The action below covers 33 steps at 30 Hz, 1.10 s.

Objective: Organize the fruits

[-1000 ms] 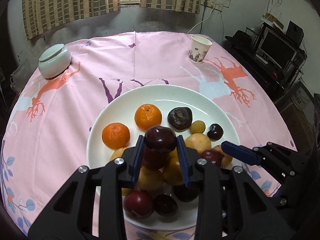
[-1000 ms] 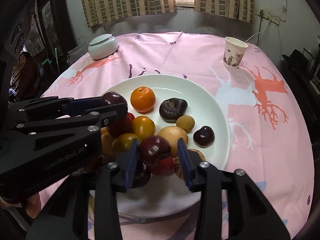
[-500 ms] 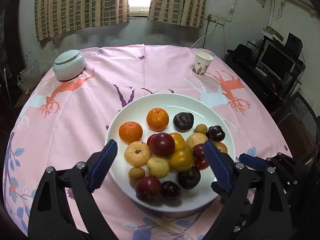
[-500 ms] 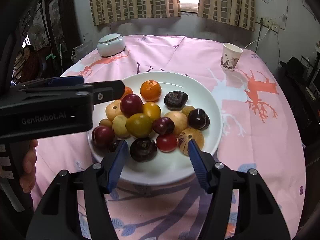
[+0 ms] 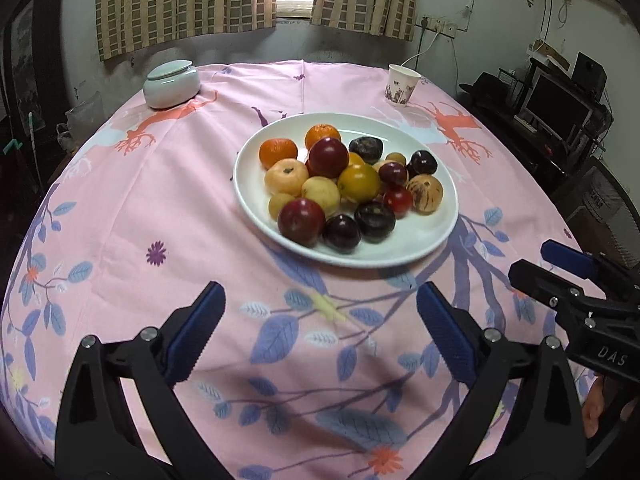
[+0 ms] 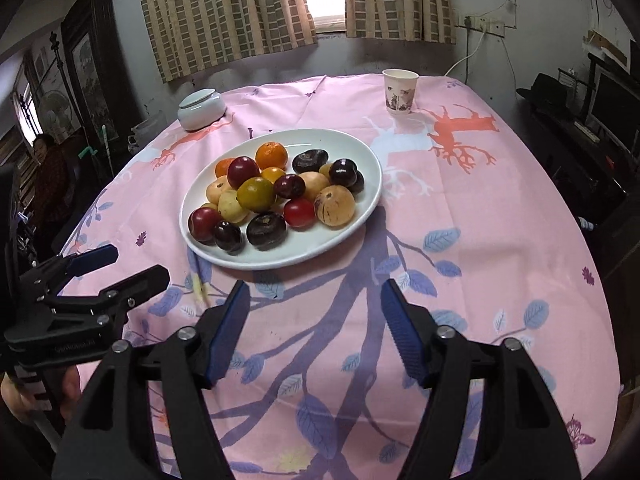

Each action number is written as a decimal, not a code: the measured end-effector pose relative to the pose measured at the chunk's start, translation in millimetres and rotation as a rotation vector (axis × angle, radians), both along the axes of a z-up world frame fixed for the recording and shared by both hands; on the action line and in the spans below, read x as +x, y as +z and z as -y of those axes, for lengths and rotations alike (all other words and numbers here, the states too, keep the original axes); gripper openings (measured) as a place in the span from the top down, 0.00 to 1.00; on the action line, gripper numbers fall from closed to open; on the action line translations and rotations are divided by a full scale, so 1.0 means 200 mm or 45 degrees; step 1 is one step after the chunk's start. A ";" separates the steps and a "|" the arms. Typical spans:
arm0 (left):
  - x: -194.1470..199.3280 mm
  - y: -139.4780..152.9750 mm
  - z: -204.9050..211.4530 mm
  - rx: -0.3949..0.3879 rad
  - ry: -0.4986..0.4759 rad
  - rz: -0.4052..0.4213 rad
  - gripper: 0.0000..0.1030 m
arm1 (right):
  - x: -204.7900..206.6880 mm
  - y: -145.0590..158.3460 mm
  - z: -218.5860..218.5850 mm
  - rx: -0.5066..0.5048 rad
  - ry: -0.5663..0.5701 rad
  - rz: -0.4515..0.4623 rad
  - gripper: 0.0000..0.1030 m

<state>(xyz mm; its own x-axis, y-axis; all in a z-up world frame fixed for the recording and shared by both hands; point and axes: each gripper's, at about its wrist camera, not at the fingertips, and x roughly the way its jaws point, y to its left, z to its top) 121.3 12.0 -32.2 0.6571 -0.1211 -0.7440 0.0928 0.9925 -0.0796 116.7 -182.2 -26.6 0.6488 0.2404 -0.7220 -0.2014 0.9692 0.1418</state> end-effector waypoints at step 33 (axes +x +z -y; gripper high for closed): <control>-0.22 0.11 -0.01 0.088 0.087 0.059 0.02 | -0.18 0.05 -0.04 -0.032 -0.078 0.013 0.01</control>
